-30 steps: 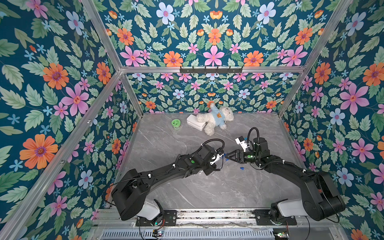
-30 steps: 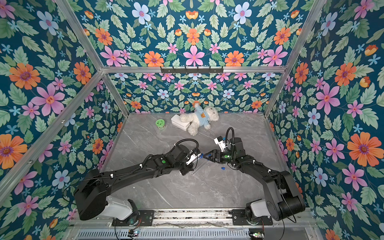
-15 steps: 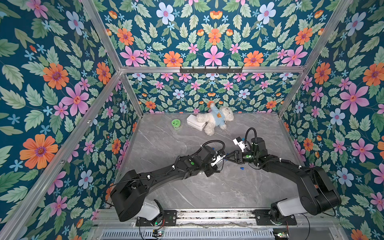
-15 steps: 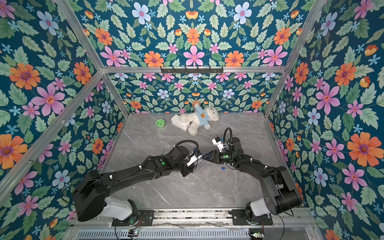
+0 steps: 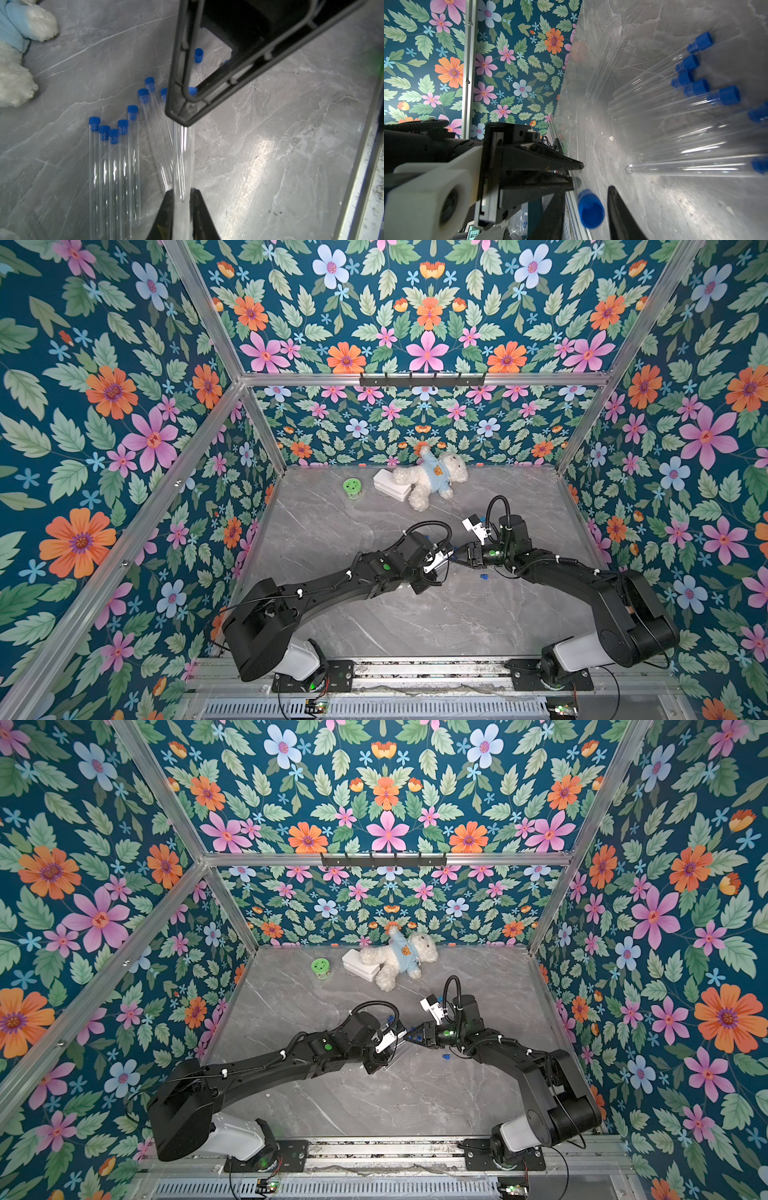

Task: Remove stoppers from test tubes
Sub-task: Open the stopper on the test tube.

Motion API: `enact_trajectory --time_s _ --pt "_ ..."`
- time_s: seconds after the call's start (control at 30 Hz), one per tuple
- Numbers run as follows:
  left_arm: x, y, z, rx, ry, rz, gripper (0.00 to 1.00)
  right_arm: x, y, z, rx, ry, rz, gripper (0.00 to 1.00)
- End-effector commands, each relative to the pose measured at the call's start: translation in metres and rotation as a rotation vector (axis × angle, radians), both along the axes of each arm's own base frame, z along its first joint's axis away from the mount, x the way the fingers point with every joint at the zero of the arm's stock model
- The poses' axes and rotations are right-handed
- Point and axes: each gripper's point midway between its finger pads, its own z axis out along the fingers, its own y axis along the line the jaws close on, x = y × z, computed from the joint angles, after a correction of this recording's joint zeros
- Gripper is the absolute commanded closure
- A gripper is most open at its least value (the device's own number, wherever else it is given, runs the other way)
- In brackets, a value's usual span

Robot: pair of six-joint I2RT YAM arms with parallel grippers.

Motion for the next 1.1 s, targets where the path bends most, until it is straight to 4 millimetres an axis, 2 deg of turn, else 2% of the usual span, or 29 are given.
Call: enact_trajectory --time_s 0.0,0.33,0.67,1.07 --pt "0.001 -0.003 0.002 -0.008 -0.010 -0.017 0.93 0.000 0.002 0.005 0.012 -0.021 0.015 0.65" --pt "0.000 -0.003 0.000 0.000 -0.006 -0.020 0.94 0.001 0.002 0.004 0.009 -0.023 0.010 0.75" --pt "0.002 0.000 -0.001 0.016 -0.018 -0.011 0.95 0.000 0.001 0.003 -0.004 -0.024 0.007 0.89" --pt "0.008 0.017 -0.008 0.113 -0.052 0.022 1.00 0.003 -0.006 -0.004 -0.091 -0.040 -0.019 0.93"
